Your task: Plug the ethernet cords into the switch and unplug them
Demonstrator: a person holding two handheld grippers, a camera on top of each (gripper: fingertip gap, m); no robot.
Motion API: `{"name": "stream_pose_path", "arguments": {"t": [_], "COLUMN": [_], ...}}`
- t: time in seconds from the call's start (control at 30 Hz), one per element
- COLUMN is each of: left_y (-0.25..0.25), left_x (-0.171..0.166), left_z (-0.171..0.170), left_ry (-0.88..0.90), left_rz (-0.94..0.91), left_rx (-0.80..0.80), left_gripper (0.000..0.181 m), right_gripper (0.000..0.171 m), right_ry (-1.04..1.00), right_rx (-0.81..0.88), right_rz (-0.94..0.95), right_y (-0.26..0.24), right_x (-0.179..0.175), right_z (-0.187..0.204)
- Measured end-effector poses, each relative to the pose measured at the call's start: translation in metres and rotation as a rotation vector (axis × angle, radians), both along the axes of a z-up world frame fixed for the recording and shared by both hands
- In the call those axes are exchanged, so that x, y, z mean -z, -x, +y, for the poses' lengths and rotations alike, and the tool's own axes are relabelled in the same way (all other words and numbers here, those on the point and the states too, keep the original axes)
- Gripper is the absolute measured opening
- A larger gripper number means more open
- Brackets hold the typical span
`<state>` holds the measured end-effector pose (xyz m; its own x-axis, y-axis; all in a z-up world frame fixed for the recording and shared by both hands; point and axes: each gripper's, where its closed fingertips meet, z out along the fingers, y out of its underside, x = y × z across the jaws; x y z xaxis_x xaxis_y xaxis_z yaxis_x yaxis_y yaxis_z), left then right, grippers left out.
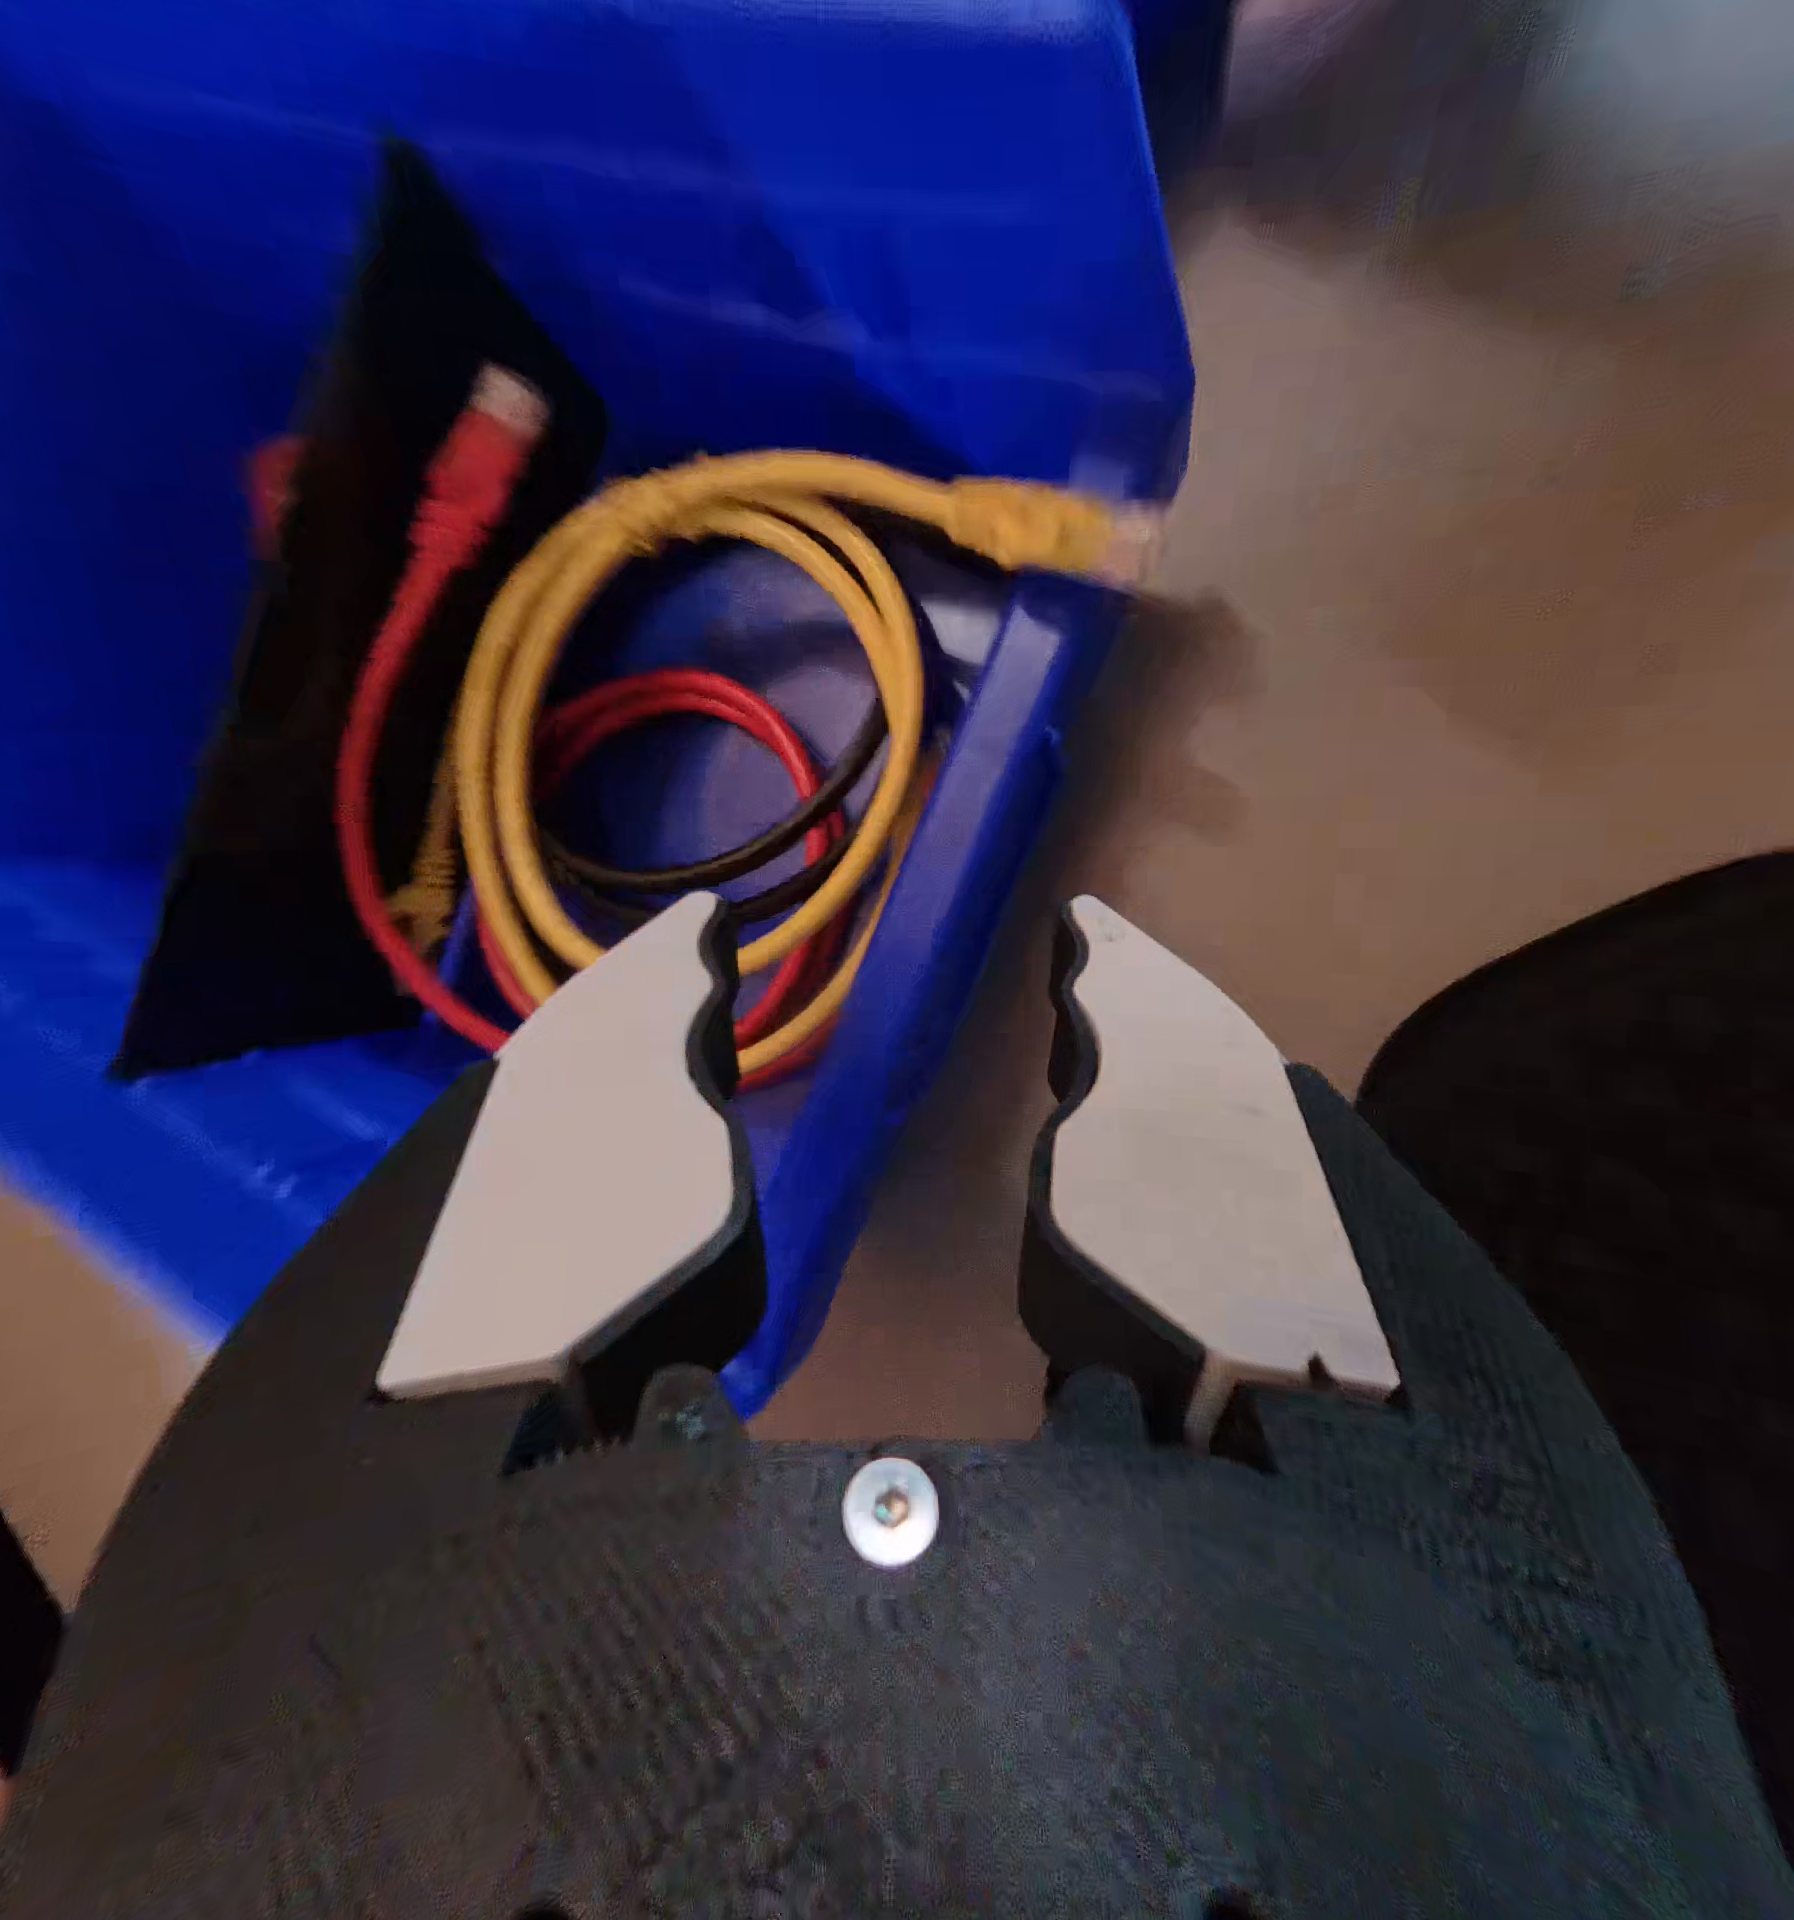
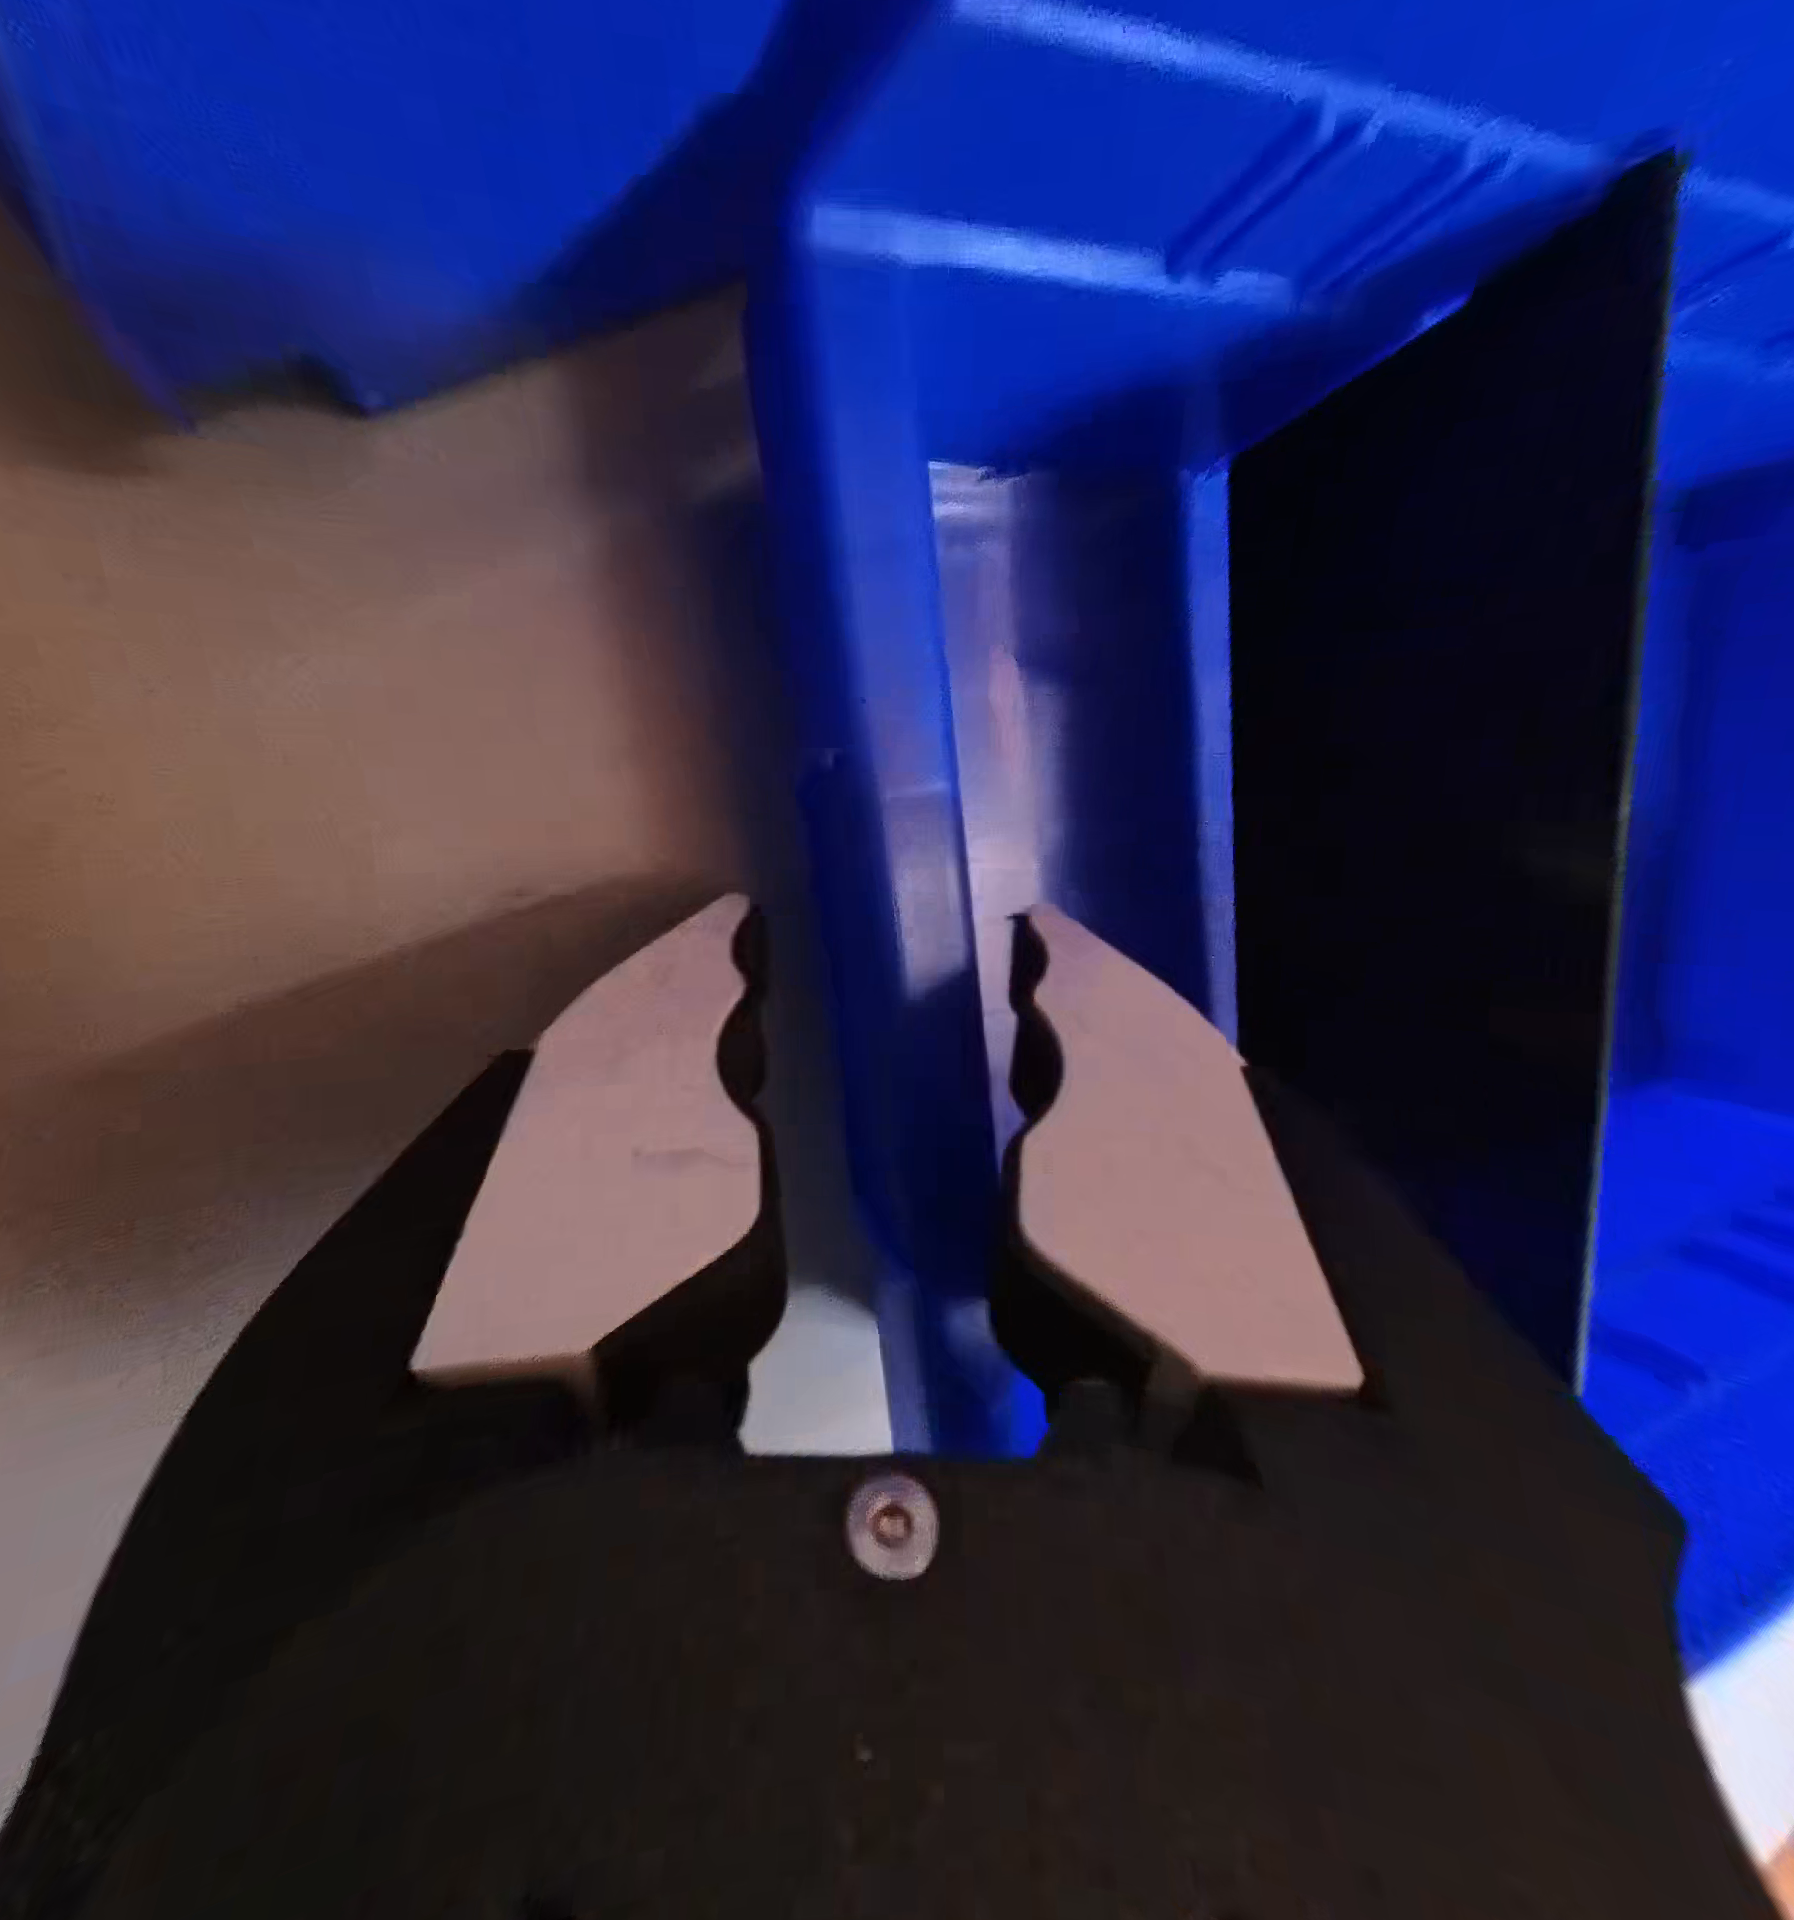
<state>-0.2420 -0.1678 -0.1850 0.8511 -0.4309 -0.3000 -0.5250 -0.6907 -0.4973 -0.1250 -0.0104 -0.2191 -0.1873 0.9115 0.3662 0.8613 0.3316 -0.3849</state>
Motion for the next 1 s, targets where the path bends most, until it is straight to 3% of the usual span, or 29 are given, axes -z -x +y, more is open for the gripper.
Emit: {"name": "stream_pose_path", "arguments": {"t": [0.03,0.13,0.33,0.57,0.77,0.87,1.0], "left_y": [0.0,0.0,-0.006,0.001,0.02,0.022,0.03], "left_x": [0.015,0.039,0.039,0.039,0.037,0.016,-0.053], "left_z": [0.002,0.01,0.027,0.044,0.062,0.064,0.081], "left_ry": [0.079,0.172,0.118,0.073,0.069,0.06,-0.072], "left_rz": [0.034,0.082,0.036,0.052,0.039,-0.068,-0.266], "left_rx": [0.016,0.069,0.069,0.051,-0.032,-0.07,-0.086], "left_gripper": [0.055,0.042,0.035,0.034,0.038,0.043,0.043], "right_gripper": [0.033,0.033,0.032,0.033,0.038,0.05,0.052], "right_ry": [-0.033,-0.018,0.002,-0.04,-0.047,-0.028,0.074], "right_rx": [0.015,0.024,0.09,0.173,0.266,0.29,0.279], "right_rz": [-0.031,-0.042,-0.019,-0.015,-0.009,0.155,0.502], "right_y": [-0.004,-0.017,-0.096,-0.203,-0.242,-0.236,-0.212], "right_x": [0.006,0.005,0.005,0.004,0.002,-0.02,-0.067], "right_z": [0.006,0.007,0.008,0.039,0.063,0.061,0.044]}}
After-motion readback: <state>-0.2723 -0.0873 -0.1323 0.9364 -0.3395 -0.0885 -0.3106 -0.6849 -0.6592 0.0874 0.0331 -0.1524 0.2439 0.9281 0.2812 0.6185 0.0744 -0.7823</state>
